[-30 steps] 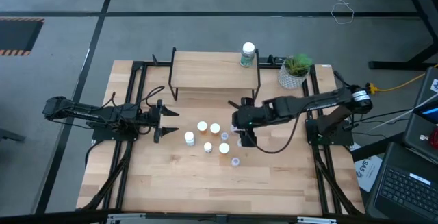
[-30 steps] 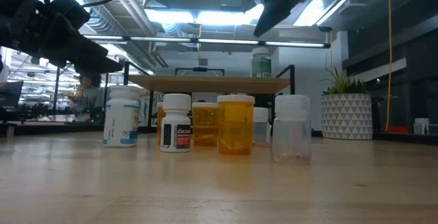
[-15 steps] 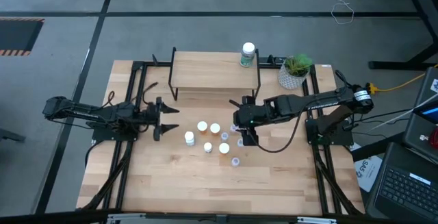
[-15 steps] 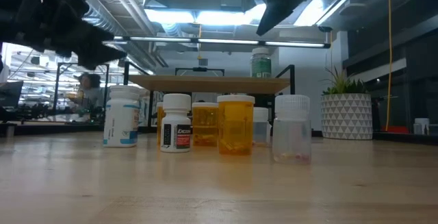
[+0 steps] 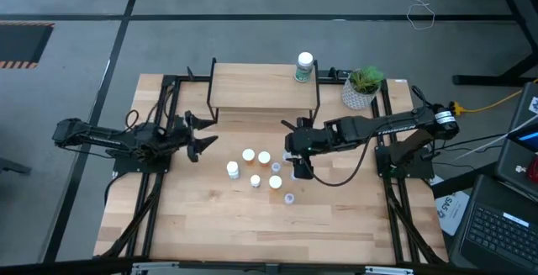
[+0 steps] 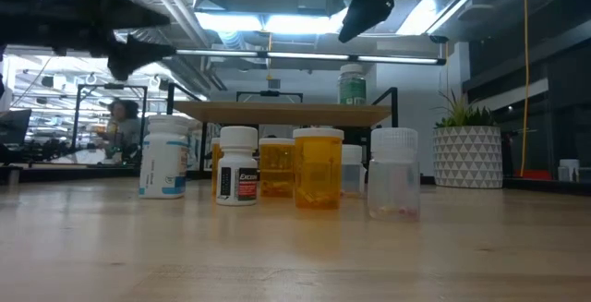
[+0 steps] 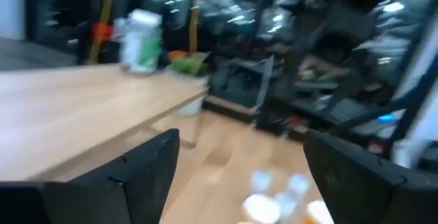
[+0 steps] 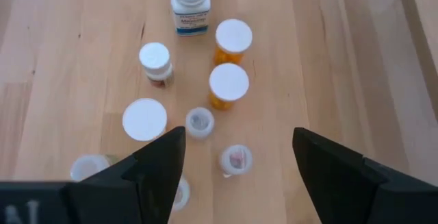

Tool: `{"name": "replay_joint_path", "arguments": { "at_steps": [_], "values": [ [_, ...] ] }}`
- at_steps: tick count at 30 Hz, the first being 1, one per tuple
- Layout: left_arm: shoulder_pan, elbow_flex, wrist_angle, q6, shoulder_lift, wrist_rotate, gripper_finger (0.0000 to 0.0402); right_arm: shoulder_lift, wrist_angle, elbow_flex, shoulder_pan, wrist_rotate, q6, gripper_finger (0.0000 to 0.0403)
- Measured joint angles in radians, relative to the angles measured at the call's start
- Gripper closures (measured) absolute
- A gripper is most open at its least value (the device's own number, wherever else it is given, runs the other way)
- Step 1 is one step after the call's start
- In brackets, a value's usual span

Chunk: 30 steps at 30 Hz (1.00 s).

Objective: Pick and place medicine bottles onto shelf by color
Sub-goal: Put the big white medicine bottle on the shelf

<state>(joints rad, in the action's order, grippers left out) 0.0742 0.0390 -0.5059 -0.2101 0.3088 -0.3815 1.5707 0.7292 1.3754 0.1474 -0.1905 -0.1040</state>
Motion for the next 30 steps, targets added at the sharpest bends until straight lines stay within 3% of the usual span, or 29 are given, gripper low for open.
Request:
{"name": "replay_joint_path", "arguments": {
  "at_steps": [2, 4, 7, 11, 19, 30],
  "values": [
    [0.002, 0.07, 0.041, 0.002, 0.002, 0.074, 0.0094, 0.0, 0.0, 0.0, 0.0, 0.0, 0.0, 0.0132],
    [0.002, 0.176, 0.192, 0.012, 0.032, 0.1, 0.0094, 0.0, 0.0, 0.0, 0.0, 0.0, 0.0, 0.0132],
    [0.001, 0.331, 0.508, 0.038, 0.135, 0.101, 0.0094, 0.0, -0.003, 0.0, 0.0, 0.0, 0.0, 0.0132],
    [0.002, 0.464, 0.715, 0.049, 0.298, 0.148, 0.0094, 0.0, -0.013, 0.0, 0.0, 0.0, 0.0, 0.0132],
    [0.056, 0.489, 0.752, 0.09, 0.497, 0.296, 0.0094, 0.0, -0.035, 0.0, 0.0, 0.0, -0.069, 0.0132],
    [0.152, 0.49, 0.674, 0.002, 0.75, 0.195, 0.0094, 0.0, -0.047, 0.0, 0.0, -0.001, -0.11, 0.0132]
  ]
}}
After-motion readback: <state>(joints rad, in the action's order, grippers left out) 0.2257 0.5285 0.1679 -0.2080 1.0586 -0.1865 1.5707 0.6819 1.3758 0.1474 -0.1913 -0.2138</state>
